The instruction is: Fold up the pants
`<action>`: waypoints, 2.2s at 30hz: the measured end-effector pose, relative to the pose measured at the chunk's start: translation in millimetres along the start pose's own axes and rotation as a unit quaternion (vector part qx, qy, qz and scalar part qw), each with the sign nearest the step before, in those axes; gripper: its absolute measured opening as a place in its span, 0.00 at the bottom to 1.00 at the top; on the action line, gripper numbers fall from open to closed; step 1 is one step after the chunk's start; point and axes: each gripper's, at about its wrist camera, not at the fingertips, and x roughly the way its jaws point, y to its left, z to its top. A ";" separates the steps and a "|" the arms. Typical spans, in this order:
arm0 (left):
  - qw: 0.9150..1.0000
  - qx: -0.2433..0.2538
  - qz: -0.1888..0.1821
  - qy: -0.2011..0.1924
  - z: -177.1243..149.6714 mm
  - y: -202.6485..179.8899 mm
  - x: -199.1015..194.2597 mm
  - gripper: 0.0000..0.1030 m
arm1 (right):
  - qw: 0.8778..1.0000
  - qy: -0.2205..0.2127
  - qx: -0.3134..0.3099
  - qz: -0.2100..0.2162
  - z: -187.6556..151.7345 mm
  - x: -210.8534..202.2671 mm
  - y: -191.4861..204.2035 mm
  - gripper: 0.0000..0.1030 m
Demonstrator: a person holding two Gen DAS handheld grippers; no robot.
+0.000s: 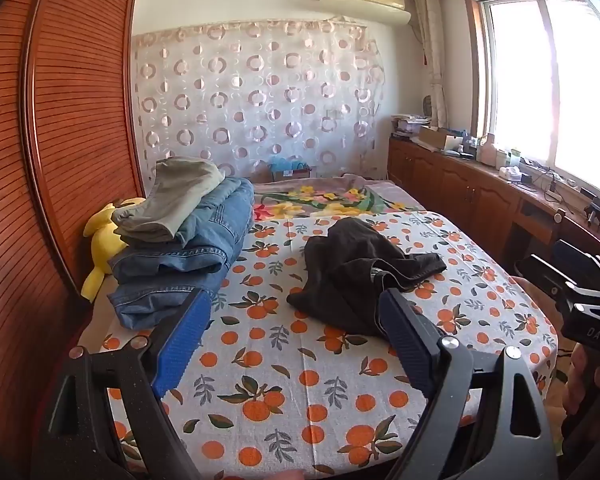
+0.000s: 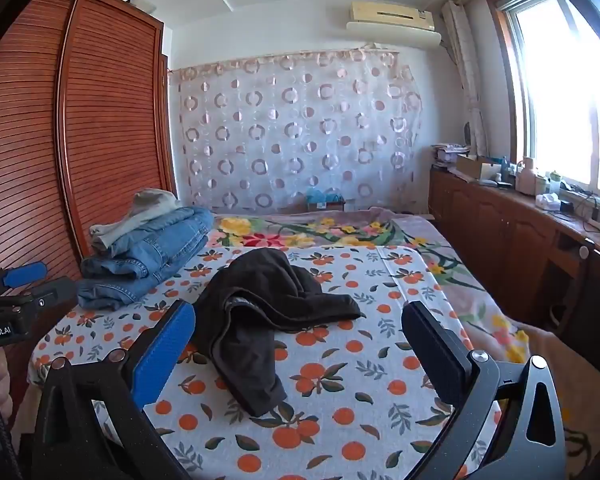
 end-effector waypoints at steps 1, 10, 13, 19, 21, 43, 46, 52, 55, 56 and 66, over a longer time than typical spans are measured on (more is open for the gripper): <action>1.000 0.000 -0.001 0.001 0.0 0.1 0.1 0.84 | 1.000 0.003 0.003 0.002 0.0 0.2 -0.2 1.00; 1.000 0.004 0.002 -0.001 0.0 -0.1 -0.1 0.84 | 1.000 0.000 0.000 0.005 1.2 -0.1 -0.4 1.00; 1.000 0.005 0.003 -0.001 0.1 -0.3 0.0 0.84 | 1.000 -0.001 0.000 0.006 2.7 -1.7 -0.9 1.00; 1.000 0.004 0.003 -0.001 0.0 -0.2 0.0 0.84 | 1.000 0.001 -0.001 0.004 0.0 -0.2 0.2 1.00; 1.000 0.004 0.002 -0.001 0.0 -0.3 0.0 0.84 | 1.000 0.000 -0.001 0.004 -0.6 -2.7 2.3 1.00; 1.000 0.004 0.002 -0.004 0.6 -0.2 -0.5 0.84 | 1.000 0.002 0.004 0.007 -1.4 -3.1 3.5 1.00; 1.000 0.004 0.002 -0.004 0.7 -0.2 -0.6 0.84 | 1.000 0.002 0.004 0.007 -1.4 -3.0 3.8 1.00; 1.000 0.004 0.001 -0.005 0.6 -0.1 -0.7 0.84 | 1.000 0.001 0.005 0.008 -1.2 -2.6 4.4 1.00; 1.000 0.004 0.001 -0.005 0.6 0.0 -0.7 0.84 | 1.000 0.001 0.005 0.008 -1.1 -2.3 4.9 1.00; 1.000 0.004 0.001 -0.005 0.4 -0.2 -0.7 0.84 | 1.000 0.001 0.005 0.008 -1.1 -2.5 4.4 1.00; 1.000 0.005 0.002 -0.005 0.3 -0.3 -0.9 0.84 | 1.000 0.001 0.005 0.007 -1.1 -3.6 4.7 1.00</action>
